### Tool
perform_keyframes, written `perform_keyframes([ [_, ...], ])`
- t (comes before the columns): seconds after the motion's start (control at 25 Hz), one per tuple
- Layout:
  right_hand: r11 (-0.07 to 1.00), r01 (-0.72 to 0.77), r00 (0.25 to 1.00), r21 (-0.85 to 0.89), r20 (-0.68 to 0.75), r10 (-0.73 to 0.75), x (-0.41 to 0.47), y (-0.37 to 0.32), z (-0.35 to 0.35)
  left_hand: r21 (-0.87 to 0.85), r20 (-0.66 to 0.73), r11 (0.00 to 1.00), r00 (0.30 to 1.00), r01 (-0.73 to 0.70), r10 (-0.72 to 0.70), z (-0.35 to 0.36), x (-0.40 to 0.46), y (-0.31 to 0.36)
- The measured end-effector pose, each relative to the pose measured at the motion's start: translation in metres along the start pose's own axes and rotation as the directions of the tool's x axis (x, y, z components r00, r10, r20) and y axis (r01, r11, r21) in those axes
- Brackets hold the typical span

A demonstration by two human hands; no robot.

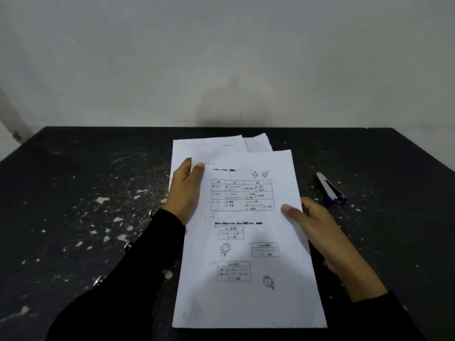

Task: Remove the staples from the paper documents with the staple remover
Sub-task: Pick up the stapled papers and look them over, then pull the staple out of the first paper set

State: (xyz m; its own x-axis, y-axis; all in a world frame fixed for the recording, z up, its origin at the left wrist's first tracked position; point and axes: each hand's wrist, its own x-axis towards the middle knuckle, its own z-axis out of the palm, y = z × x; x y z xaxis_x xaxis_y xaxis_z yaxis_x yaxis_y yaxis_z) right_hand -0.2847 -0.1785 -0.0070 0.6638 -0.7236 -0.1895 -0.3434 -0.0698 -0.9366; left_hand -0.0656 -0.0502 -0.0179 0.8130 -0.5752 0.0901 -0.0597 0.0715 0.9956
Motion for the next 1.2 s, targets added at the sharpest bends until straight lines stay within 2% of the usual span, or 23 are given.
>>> perform_keyframes([
  [0.12, 0.926, 0.026, 0.975, -0.377, -0.195, -0.107, 0.018, 0.004, -0.012, -0.003, 0.011, 1.0, 0.999, -0.031, 0.031, 0.001, 0.0, -0.014],
  [0.24, 0.794, 0.008, 0.879, -0.608, -0.375, -0.296, 0.036, 0.008, -0.025, 0.005, 0.01, 0.999, 0.999, -0.034, 0.034, 0.004, 0.0, -0.023],
  [0.32, 0.665, -0.089, 0.822, -0.741, -0.432, -0.371, 0.051, 0.014, -0.035, 0.013, -0.002, 1.0, 1.0, -0.024, 0.024, 0.005, 0.001, -0.026],
  [0.4, 0.59, -0.19, 0.832, -0.785, -0.447, -0.328, 0.062, 0.019, -0.041, 0.026, -0.017, 1.0, 1.0, -0.01, 0.011, 0.004, 0.001, -0.028],
  [0.52, 0.578, -0.263, 0.854, -0.773, -0.465, -0.233, 0.075, 0.025, -0.046, 0.021, 0.007, 1.0, 1.0, -0.007, 0.007, 0.005, 0.001, -0.029],
  [0.68, 0.566, -0.278, 0.862, -0.776, -0.462, -0.211, 0.08, 0.03, -0.045, -0.022, 0.011, 1.0, 1.0, 0.017, -0.017, 0.007, 0.0, -0.029],
  [0.76, 0.595, -0.253, 0.861, -0.763, -0.458, -0.221, 0.082, 0.03, -0.044, -0.055, 0.014, 0.998, 1.0, 0.021, -0.02, 0.008, 0.0, -0.029],
  [0.88, 0.777, -0.117, 0.862, -0.618, -0.452, -0.229, 0.079, 0.018, -0.044, -0.09, 0.02, 0.995, 0.999, 0.032, -0.03, 0.008, 0.0, -0.029],
  [1.0, 0.964, 0.092, 0.889, -0.25, -0.415, -0.193, 0.069, -0.008, -0.036, -0.125, 0.018, 0.992, 1.0, 0.026, -0.024, 0.008, -0.001, -0.03],
  [1.04, 0.983, 0.167, 0.915, -0.077, -0.359, -0.183, 0.066, -0.019, -0.029, -0.134, 0.022, 0.991, 1.0, 0.019, -0.016, 0.008, -0.001, -0.029],
  [1.12, 0.946, 0.233, 0.962, 0.225, -0.193, -0.191, 0.062, -0.042, -0.01, -0.152, 0.031, 0.988, 0.999, 0.017, -0.013, 0.006, -0.001, -0.028],
  [1.2, 0.901, 0.224, 0.974, 0.371, -0.045, -0.224, 0.063, -0.061, 0.008, -0.162, 0.037, 0.986, 0.999, 0.026, -0.02, 0.007, -0.001, -0.027],
])
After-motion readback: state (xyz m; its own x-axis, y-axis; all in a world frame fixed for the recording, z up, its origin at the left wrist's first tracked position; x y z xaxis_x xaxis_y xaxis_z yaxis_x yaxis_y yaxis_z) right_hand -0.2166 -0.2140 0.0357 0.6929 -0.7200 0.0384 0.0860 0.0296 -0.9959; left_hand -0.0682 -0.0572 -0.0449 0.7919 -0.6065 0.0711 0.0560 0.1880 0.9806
